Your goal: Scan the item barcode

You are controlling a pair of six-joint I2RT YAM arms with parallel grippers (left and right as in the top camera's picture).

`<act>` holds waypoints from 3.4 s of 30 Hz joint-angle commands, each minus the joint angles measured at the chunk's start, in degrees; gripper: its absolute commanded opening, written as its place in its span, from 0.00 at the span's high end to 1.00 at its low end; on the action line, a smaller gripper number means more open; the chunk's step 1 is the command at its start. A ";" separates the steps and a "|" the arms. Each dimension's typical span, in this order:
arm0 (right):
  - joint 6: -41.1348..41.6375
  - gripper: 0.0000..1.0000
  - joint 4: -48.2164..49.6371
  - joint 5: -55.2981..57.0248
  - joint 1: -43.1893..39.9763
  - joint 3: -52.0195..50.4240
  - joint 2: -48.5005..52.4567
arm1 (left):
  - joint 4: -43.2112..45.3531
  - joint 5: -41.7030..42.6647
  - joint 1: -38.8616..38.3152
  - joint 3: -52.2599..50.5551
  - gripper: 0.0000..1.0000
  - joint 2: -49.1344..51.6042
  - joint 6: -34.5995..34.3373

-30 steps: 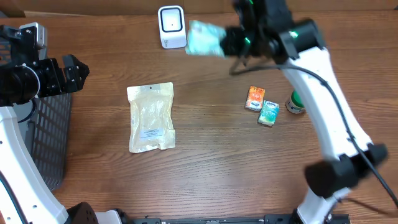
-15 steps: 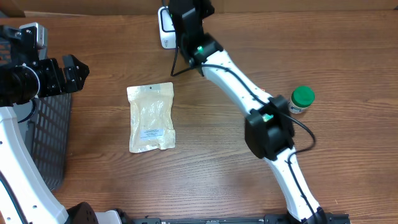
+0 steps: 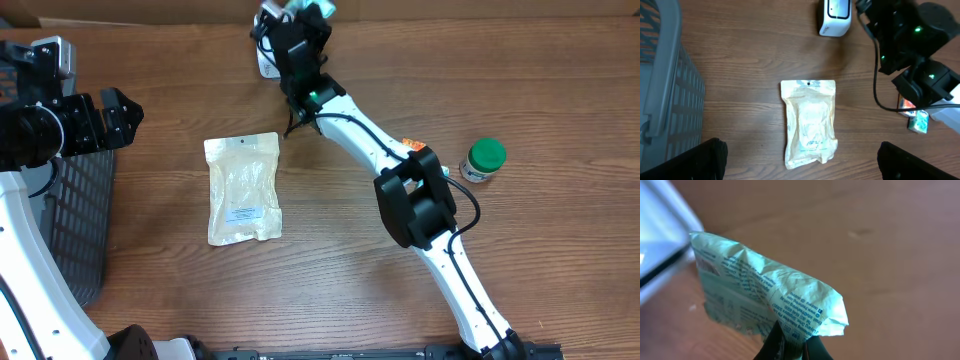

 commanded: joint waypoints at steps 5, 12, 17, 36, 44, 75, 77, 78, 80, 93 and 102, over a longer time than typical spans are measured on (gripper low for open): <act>-2.19 0.95 3.08 -2.56 1.36 0.96 -1.22 | 0.17 0.81 0.09 0.35 0.00 -1.09 1.51; -4.42 0.94 5.14 -2.82 1.66 0.96 -1.22 | 0.17 0.81 0.09 0.35 0.01 -1.09 1.51; -1.36 0.96 6.16 1.62 2.12 0.92 -1.95 | 0.17 0.81 0.09 0.35 0.00 -1.09 1.51; 67.93 0.96 -57.33 -23.34 -4.26 0.94 -33.88 | 0.17 0.81 0.09 0.33 0.00 -1.07 1.51; 76.04 0.96 -89.07 -57.53 -14.08 0.79 -40.46 | 0.17 0.81 0.09 0.33 0.00 -1.07 1.51; 66.25 0.44 -89.05 -62.01 -28.85 -21.73 -44.50 | 0.17 0.81 0.09 0.35 0.01 -1.05 1.51; 66.27 0.41 -90.73 -62.07 -28.85 -17.03 -46.27 | 0.17 0.81 0.09 0.33 0.00 -1.05 1.51; 66.27 0.39 -91.52 -62.07 -28.85 -15.04 -46.97 | 0.17 0.81 0.09 0.35 0.01 -1.05 1.51; 66.27 0.37 -93.31 -62.07 -28.85 -10.78 -48.43 | 0.17 0.81 0.09 0.33 0.01 -1.05 1.51; 65.53 0.32 -98.05 -62.07 -28.83 -8.07 -52.37 | 0.17 0.81 0.09 0.35 0.00 -1.05 1.51; 65.20 0.32 -98.01 -62.07 -28.83 -8.09 -52.37 | 0.17 0.81 0.09 0.35 0.01 -1.05 1.51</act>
